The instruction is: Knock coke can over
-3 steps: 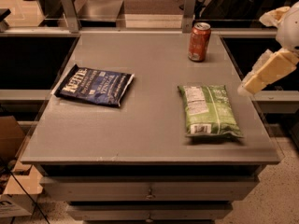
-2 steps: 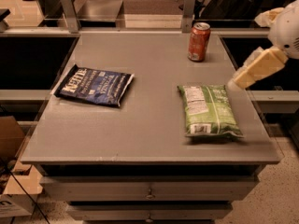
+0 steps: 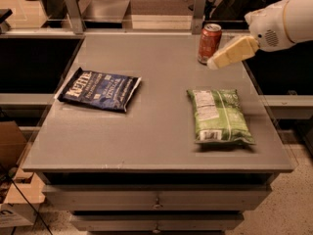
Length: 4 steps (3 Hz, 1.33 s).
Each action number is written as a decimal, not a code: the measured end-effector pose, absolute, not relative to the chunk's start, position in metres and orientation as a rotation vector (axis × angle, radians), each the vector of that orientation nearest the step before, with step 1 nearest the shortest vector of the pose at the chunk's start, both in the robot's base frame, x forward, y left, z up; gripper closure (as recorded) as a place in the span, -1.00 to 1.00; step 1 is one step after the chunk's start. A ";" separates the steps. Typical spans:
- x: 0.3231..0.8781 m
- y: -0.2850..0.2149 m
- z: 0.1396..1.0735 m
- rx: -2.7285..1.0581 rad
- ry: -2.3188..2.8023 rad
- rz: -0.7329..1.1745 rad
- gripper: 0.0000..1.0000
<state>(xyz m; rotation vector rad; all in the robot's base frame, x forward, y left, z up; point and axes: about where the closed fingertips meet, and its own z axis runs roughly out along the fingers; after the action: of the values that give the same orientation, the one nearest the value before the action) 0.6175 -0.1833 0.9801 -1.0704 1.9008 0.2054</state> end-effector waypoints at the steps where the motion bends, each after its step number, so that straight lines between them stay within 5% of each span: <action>1: 0.660 -0.176 0.970 -0.974 1.891 0.289 -1.00; 4: 0.760 -0.177 0.936 -0.795 1.801 0.389 -1.00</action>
Offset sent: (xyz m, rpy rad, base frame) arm 0.1324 0.0069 -0.0195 0.3047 -0.0484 -0.0864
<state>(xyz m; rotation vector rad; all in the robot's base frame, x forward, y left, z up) 0.7597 -0.1766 0.9361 -0.7950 1.8011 0.3890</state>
